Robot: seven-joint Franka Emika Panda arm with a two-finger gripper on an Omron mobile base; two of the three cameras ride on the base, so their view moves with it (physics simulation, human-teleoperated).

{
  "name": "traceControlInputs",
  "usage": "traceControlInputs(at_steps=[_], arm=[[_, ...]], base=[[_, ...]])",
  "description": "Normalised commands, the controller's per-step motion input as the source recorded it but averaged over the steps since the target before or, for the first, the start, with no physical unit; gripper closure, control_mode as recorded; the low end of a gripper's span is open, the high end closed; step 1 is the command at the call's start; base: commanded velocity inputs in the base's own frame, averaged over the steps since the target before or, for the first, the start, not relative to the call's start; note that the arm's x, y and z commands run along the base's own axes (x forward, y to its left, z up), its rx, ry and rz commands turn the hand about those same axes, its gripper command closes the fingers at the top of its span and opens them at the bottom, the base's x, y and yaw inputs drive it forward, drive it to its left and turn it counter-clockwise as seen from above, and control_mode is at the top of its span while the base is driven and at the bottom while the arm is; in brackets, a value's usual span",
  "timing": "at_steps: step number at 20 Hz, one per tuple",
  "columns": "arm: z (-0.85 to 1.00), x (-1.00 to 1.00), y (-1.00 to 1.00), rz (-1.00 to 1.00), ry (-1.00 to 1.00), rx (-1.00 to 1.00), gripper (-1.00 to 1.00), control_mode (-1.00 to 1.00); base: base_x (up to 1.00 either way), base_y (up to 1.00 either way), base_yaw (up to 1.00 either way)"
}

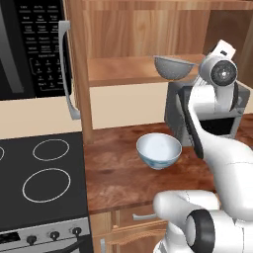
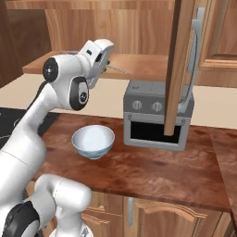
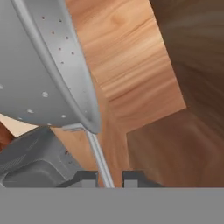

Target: Open the cabinet and setup a tea strainer by placing it in the bowl upright.

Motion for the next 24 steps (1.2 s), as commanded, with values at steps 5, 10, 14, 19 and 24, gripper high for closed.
traceControlInputs(at_steps=[5,10,14,19,24], arm=[[0.08,-0.31,0.04,-0.41,0.01,-0.09,1.0,-1.0],[0.0,-0.22,0.0,-0.5,0.09,-0.05,1.0,-1.0],[0.0,-0.15,0.03,-0.54,0.15,0.0,1.0,-1.0],[0.0,-0.27,0.1,-0.49,0.1,-0.02,1.0,-1.0],[-0.02,-0.46,0.21,-0.4,0.07,-0.01,1.0,-1.0]], base=[[0.0,0.0,0.0],[0.0,0.0,0.0],[0.0,0.0,0.0],[0.0,0.0,0.0],[0.0,0.0,0.0]])
